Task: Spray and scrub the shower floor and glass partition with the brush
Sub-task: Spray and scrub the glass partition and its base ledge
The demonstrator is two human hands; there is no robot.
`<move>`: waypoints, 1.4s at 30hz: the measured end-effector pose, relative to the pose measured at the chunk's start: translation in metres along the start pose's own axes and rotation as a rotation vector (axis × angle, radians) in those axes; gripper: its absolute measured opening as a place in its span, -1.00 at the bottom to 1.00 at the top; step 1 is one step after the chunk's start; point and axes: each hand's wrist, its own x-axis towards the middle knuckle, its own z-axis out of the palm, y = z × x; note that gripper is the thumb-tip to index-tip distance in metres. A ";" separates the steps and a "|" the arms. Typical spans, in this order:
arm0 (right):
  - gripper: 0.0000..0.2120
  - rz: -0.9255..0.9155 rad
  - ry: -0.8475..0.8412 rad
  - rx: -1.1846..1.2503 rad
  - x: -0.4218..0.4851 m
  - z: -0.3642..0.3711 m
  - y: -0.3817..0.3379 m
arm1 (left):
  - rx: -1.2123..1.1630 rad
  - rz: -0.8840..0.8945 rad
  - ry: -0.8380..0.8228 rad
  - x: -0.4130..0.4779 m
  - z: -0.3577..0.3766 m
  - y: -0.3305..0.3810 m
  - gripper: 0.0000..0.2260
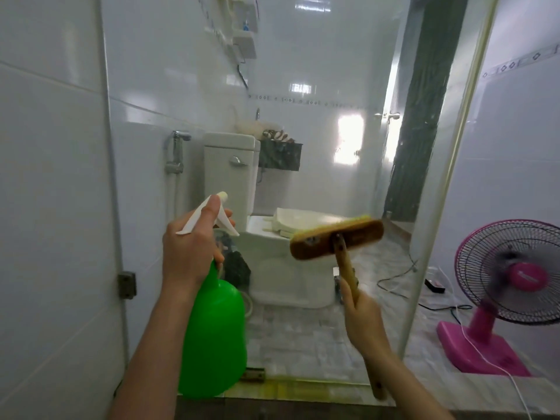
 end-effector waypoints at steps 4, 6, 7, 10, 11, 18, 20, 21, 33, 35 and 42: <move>-0.61 -0.084 -0.043 0.020 0.011 0.011 -0.036 | 0.040 -0.003 -0.014 0.000 -0.006 -0.005 -0.67; -0.56 -0.171 -0.020 0.039 0.049 0.013 -0.087 | 0.052 -0.010 -0.008 0.000 -0.009 -0.007 -0.66; -0.54 -0.220 -0.006 0.029 0.067 0.014 -0.111 | 0.053 -0.015 -0.006 0.000 -0.009 -0.009 -0.66; -0.52 -0.314 0.010 -0.013 0.097 0.010 -0.124 | 0.044 -0.035 -0.005 0.002 -0.010 -0.018 -0.67; -0.48 -0.316 0.004 -0.054 0.095 0.004 -0.107 | 0.032 -0.040 -0.002 0.002 -0.011 -0.020 -0.67; -0.46 -0.120 -0.154 -0.605 0.028 -0.073 0.057 | 0.017 -0.156 -0.016 0.003 -0.009 -0.044 -0.69; -0.48 -0.149 -0.136 -0.568 0.032 -0.063 0.046 | 0.058 -0.159 -0.049 -0.002 0.003 -0.050 -0.69; -0.50 -0.178 -0.123 -0.508 0.035 -0.053 0.039 | 0.085 -0.154 -0.057 -0.007 0.011 -0.053 -0.69; -0.52 0.076 -0.176 -0.164 -0.048 -0.028 0.199 | 0.223 -0.103 -0.133 -0.087 0.016 -0.108 -0.70; -0.55 0.081 -0.149 -0.128 -0.049 -0.009 0.200 | 0.188 -0.143 -0.115 -0.099 0.018 -0.121 -0.67; -0.54 0.103 -0.070 0.001 -0.062 0.030 0.198 | 0.092 -0.141 -0.030 -0.119 0.044 -0.136 -0.51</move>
